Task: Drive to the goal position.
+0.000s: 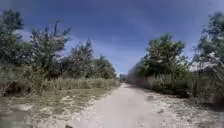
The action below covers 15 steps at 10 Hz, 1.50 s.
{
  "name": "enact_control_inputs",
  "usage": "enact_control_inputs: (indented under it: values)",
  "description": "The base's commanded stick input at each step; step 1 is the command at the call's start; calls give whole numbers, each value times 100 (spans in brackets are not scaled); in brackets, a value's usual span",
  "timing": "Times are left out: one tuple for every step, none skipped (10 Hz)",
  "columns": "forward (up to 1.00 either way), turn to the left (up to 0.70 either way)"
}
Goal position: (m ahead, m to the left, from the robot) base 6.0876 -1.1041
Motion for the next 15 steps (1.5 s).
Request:
enact_control_inputs:
  values:
    - [58,0]
    - [70,0]
    - [70,0]
    - [70,0]
    - [70,0]
    - [70,0]
    - [70,0]
    - [70,0]
    - [70,0]
    - [70,-8]
    - [70,-33]
    - [70,-35]
    - [70,-33]
    - [70,-12]
    - [70,0]
